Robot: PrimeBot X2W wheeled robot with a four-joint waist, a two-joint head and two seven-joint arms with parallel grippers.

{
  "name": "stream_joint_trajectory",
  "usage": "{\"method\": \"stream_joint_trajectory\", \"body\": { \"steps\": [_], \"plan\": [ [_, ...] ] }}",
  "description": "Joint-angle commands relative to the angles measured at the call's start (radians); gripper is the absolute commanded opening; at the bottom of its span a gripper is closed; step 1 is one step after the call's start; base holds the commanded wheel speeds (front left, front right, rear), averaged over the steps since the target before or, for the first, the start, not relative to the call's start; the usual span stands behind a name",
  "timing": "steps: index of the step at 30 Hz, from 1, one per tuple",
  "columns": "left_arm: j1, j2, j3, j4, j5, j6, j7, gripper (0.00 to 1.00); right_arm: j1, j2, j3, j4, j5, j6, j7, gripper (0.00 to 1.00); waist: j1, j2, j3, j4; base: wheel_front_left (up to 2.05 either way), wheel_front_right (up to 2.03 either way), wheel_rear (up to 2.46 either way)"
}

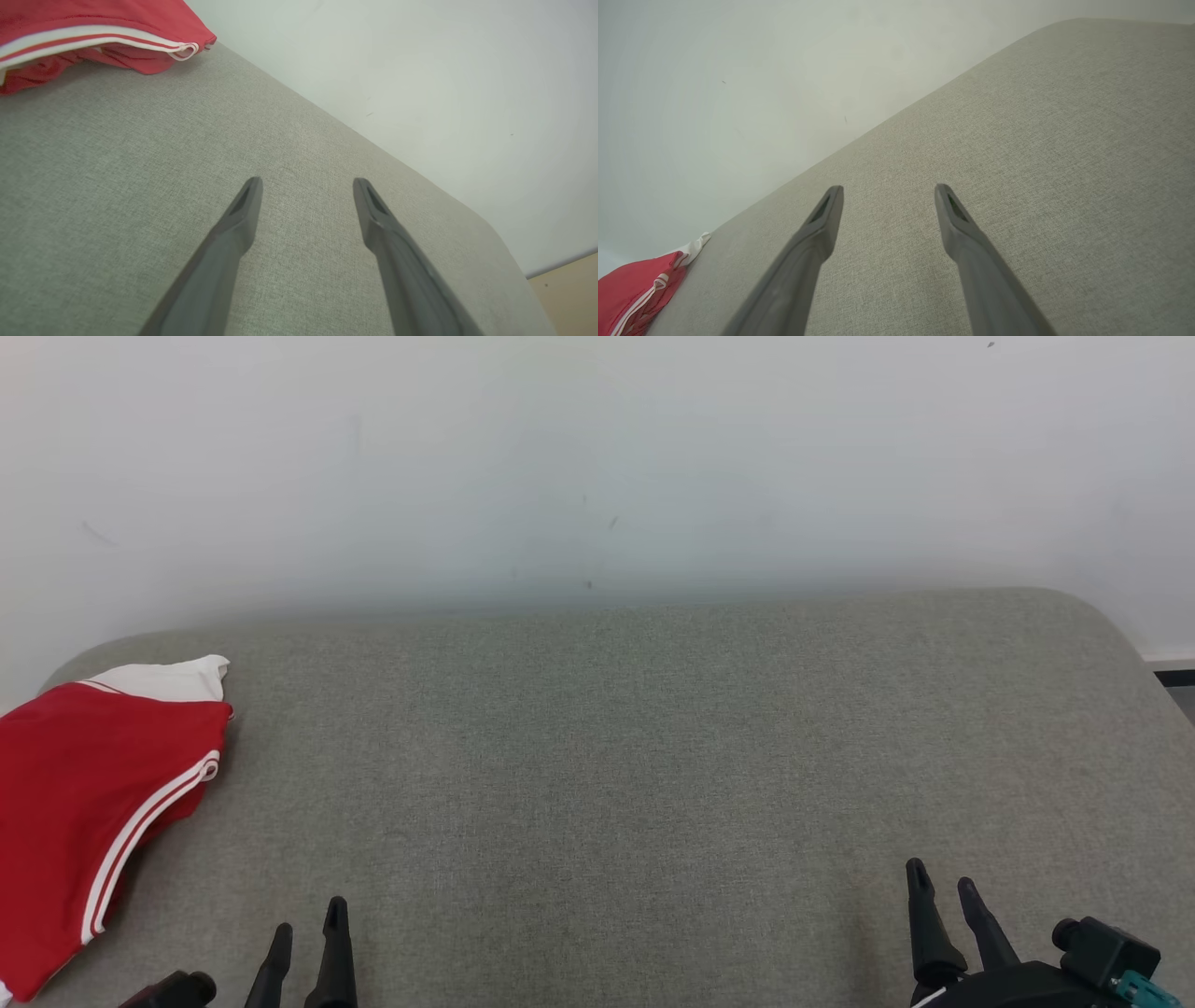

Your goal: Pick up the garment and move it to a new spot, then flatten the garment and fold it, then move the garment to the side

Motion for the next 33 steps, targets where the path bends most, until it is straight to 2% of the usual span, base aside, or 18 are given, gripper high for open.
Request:
{"method": "stream_joint_trajectory", "body": {
  "steps": [1,20,33],
  "plan": [
    [-0.014,0.011,-0.005,-0.006,0.045,0.005,-0.013,1.0,-0.013,-0.003,0.004,-0.001,-0.042,-0.001,-0.011,1.0,-0.0001,0.0,-0.001,0.0,0.0,0.0,0.0],
    [-0.013,0.028,-0.022,-0.009,0.263,0.028,-0.062,1.0,-0.023,-0.004,0.015,0.015,-0.254,-0.002,-0.072,1.0,-0.0001,0.0,0.01,0.0,0.0,0.0,0.0],
    [-0.004,0.026,-0.024,0.012,0.366,0.04,-0.092,1.0,-0.017,-0.004,0.031,0.021,-0.371,-0.002,-0.107,1.0,-0.0001,0.0,0.007,0.001,0.0,0.0,0.0]
  ]
}}
